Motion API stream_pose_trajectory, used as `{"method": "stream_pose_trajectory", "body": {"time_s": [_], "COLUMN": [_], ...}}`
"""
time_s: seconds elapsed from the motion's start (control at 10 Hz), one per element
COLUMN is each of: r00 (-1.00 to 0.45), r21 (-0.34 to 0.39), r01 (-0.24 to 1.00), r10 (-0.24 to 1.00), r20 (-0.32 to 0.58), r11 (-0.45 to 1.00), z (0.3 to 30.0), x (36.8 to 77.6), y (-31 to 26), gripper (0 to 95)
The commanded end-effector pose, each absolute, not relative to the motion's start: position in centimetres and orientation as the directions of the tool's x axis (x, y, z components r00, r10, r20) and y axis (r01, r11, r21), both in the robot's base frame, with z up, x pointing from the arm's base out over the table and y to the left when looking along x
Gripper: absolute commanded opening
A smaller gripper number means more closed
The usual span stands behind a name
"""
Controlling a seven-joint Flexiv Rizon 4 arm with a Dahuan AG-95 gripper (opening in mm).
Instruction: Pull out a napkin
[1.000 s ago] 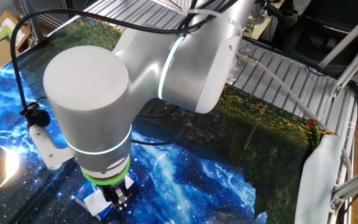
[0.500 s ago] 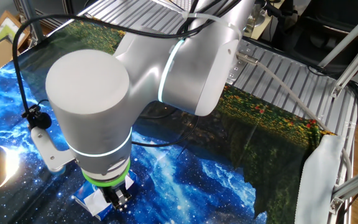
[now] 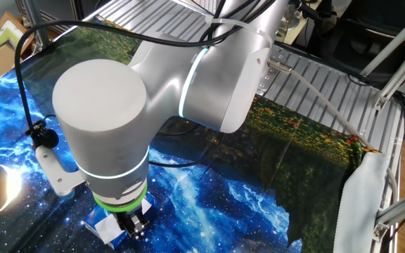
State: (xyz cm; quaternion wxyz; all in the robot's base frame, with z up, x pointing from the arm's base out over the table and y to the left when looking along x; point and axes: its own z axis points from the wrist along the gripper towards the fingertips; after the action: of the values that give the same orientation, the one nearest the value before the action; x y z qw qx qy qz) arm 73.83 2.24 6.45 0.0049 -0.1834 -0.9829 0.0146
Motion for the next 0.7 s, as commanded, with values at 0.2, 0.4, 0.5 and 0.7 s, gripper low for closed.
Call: {"method": "stream_pose_trajectory", "body": {"time_s": [0.2,0.4,0.5,0.7], "r00": [-0.933,-0.933,-0.933,-0.934], "r21": [-0.034,-0.034,-0.035,-0.039], "r01": [0.359,0.358,0.358,0.357], "r10": [0.359,0.359,0.359,0.358], "r20": [0.003,0.004,0.005,0.003], "r11": [0.933,0.933,0.933,0.933], "z": [6.17,6.21,6.22,6.29], "x": [73.94,73.99,74.0,73.99], "y": [2.28,2.29,2.3,2.39], "gripper": [38.0,38.0,38.0,38.0]}}
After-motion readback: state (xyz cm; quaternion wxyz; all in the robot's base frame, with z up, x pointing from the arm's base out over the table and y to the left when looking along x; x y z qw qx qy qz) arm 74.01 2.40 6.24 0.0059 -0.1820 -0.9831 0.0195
